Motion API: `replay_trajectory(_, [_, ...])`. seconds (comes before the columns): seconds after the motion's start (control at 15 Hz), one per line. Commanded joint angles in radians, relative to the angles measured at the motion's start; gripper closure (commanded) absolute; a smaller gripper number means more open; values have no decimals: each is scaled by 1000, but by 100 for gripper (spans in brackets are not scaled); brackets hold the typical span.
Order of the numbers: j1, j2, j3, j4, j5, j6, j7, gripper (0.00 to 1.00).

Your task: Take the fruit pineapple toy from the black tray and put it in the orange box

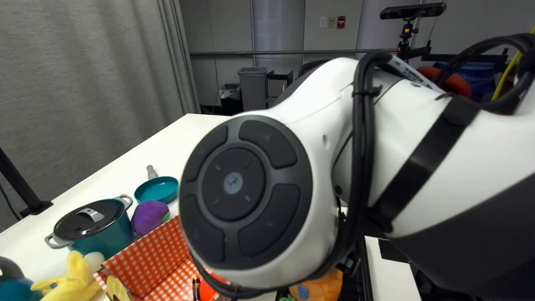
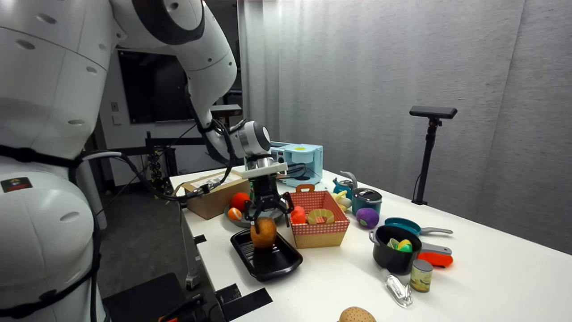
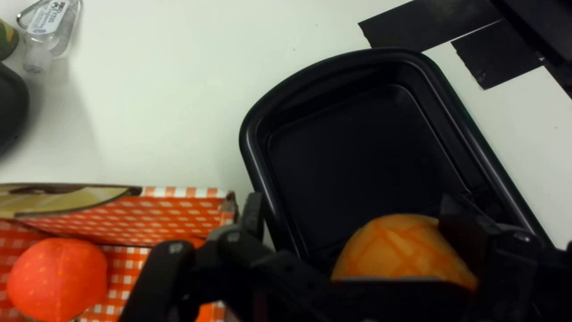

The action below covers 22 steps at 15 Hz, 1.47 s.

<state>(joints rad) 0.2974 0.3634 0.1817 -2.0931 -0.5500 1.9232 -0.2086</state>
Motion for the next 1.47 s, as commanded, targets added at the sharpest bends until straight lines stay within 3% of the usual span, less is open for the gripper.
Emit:
replay_trajectory(0.0, [28,51,22,82,-9,-53,29,0])
replay_trajectory(0.47, [30,66,30,133,16,-52,28,0])
replay_trajectory(1.4, [-62,75,-6,146,193,-28,25,0])
